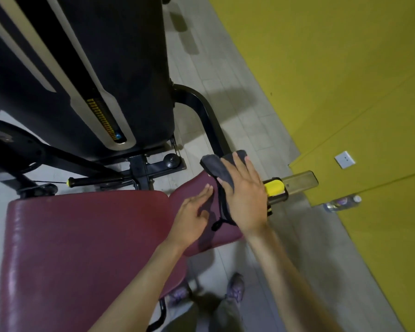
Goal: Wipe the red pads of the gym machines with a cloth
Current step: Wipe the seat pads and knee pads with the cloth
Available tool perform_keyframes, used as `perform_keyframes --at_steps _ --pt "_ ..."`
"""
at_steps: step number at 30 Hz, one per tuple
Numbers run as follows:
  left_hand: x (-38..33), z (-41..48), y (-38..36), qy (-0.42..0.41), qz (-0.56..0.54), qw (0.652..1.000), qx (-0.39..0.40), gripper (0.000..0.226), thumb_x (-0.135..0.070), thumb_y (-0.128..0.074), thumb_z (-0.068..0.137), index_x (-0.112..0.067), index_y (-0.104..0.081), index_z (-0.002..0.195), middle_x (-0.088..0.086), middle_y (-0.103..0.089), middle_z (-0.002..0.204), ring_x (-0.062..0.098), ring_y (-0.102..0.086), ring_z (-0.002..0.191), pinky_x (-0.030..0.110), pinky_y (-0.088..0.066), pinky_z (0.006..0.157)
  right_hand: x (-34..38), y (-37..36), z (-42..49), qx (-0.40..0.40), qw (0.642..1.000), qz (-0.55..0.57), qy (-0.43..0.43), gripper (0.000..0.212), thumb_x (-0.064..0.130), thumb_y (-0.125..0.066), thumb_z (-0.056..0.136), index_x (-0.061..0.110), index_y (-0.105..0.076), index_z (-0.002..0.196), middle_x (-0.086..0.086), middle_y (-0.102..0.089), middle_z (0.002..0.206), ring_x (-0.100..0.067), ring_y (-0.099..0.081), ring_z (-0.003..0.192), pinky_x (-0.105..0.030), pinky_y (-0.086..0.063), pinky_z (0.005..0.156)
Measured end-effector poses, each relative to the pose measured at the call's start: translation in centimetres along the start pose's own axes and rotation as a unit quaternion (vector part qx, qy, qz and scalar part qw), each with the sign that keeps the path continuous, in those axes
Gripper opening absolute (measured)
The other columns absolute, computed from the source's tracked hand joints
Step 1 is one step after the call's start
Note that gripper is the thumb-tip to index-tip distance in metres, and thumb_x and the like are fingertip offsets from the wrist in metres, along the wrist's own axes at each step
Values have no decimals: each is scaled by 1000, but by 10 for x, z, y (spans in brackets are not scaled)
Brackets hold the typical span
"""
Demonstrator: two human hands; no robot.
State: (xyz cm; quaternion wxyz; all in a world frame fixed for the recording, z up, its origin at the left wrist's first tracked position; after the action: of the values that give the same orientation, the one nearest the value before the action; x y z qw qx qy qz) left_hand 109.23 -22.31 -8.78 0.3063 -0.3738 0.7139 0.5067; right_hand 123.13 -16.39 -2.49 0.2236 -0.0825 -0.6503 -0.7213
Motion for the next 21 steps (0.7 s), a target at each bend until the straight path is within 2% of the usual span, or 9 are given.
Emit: perform_keyframes --at_steps 3,6,8,10,12,14,17,19,21 --pt "-1 0 1 11 -12 1000 -4 73 9 -52 92 -28 -42 154 -26 -35 153 8 -37 141 -6 -15 101 -7 -1 -52 -105 993 37 -42 59 17 -59 100 26 -43 155 5 -27 168 -22 -14 158 -52 -31 121" --pt "-4 0 1 4 -7 1000 -1 74 7 -50 93 -33 -40 155 -28 -33 155 8 -41 141 21 -31 118 -8 -20 -101 -194 967 129 -104 68 0 -59 95 19 -39 157 -4 -23 169 -29 -10 158 -57 -28 121" --pt "-5 -1 2 -3 -21 1000 -3 74 8 -50 93 -33 -41 155 -27 -33 157 5 -42 142 36 -36 119 -5 -38 -123 -239 943 187 -140 71 4 -48 94 23 -30 160 -6 -15 171 -34 -6 158 -52 -17 126" --pt "-3 -1 0 -6 -32 999 -8 73 9 -50 94 -31 -41 154 -26 -33 157 3 -39 144 37 -34 120 -5 -57 -136 -268 916 235 -182 72 11 -43 98 30 -18 162 -3 -4 172 -35 0 158 -39 -8 129" --pt "-2 -1 -4 -7 -39 999 -13 75 10 -50 94 -31 -40 155 -26 -33 157 13 -42 142 38 -32 121 -3 -71 -144 -278 898 274 -203 65 28 -41 107 34 -9 163 1 4 172 -30 3 159 -29 -8 128" --pt "0 -3 -8 -5 -46 999 -19 76 11 -50 94 -32 -39 155 -26 -32 158 3 -34 145 33 -26 124 -2 -81 -152 -270 888 303 -216 66 38 -38 107 39 -2 162 9 11 171 -19 4 159 -17 -13 123" --pt "3 -4 -11 8 -55 998 -22 77 13 -48 95 -34 -38 155 -27 -31 159 -14 -23 143 30 -21 126 -9 -81 -152 -247 907 283 -190 75 22 -44 104 41 -1 162 9 13 171 -24 3 159 -22 -15 125" --pt "2 -4 -10 13 -62 998 -19 77 11 -48 95 -37 -38 154 -27 -34 158 -6 -31 144 38 -26 125 -16 -70 -146 -240 931 239 -134 75 14 -46 103 37 -7 163 4 9 172 -33 3 158 -30 -9 128" --pt "1 -5 -5 18 -54 998 -23 75 6 -48 96 -42 -40 153 -21 -46 154 25 -50 135 50 -38 117 -19 -56 -133 -216 951 195 -102 81 6 -54 97 32 -16 163 -2 0 172 -38 2 158 -41 -9 129"
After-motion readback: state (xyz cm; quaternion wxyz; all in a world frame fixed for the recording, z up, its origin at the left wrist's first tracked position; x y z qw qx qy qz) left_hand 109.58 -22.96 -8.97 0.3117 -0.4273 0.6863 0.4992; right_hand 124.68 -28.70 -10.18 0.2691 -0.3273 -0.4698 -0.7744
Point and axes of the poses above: each hand's wrist, its own z-axis towards the middle knuckle, its own y-axis out of the back of the hand, x = y × z, the point moved 6 cm from there along z, towards the middle knuckle
